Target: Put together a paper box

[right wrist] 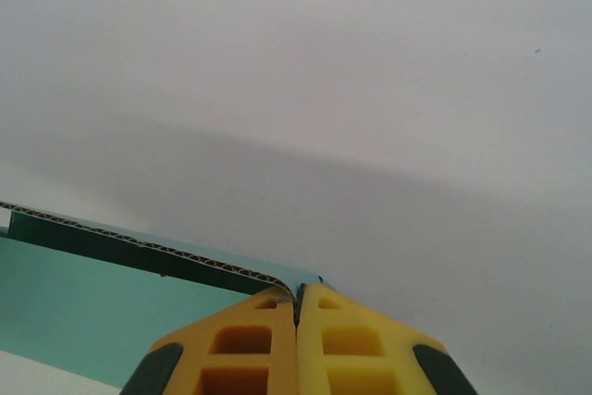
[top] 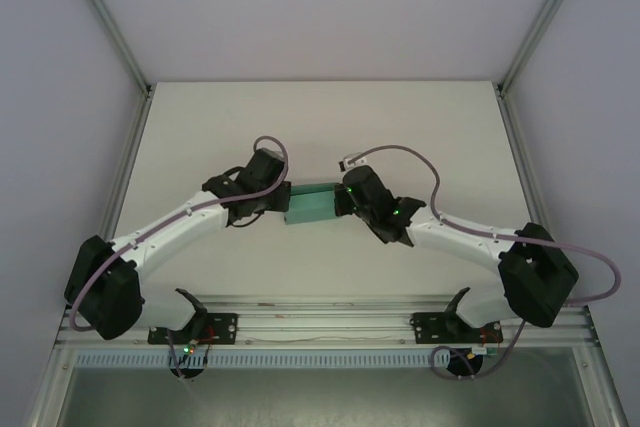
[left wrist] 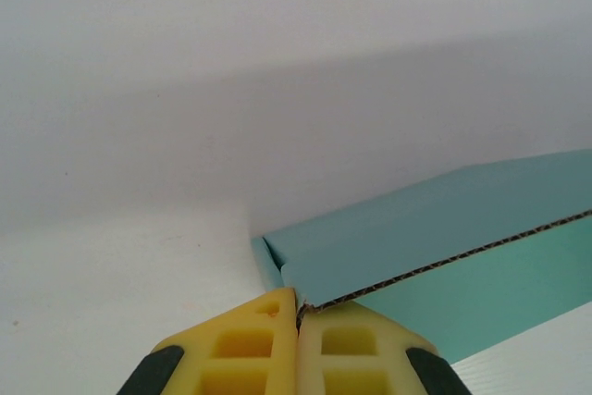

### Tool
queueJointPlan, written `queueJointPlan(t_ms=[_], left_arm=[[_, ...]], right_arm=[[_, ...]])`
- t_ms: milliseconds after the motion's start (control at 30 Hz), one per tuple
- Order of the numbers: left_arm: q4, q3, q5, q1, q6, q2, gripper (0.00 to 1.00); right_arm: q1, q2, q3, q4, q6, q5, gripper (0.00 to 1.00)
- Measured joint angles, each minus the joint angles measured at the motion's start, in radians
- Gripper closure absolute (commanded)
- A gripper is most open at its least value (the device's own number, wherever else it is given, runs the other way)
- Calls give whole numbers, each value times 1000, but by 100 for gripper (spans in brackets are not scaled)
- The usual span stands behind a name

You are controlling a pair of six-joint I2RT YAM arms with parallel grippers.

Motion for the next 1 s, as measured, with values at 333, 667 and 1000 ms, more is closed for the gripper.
queueJointPlan(t_ms=[333, 667, 1000], left_arm=[[8, 2, 18, 1, -97, 11, 100], [200, -140, 23, 0, -98, -55, 100], [488, -376, -13, -43, -69, -171, 100]], right_arm=[[23, 2, -2, -3, 47, 54, 100], [27, -24, -77, 103, 45, 63, 100], [32, -27, -217, 348, -26, 67, 100]])
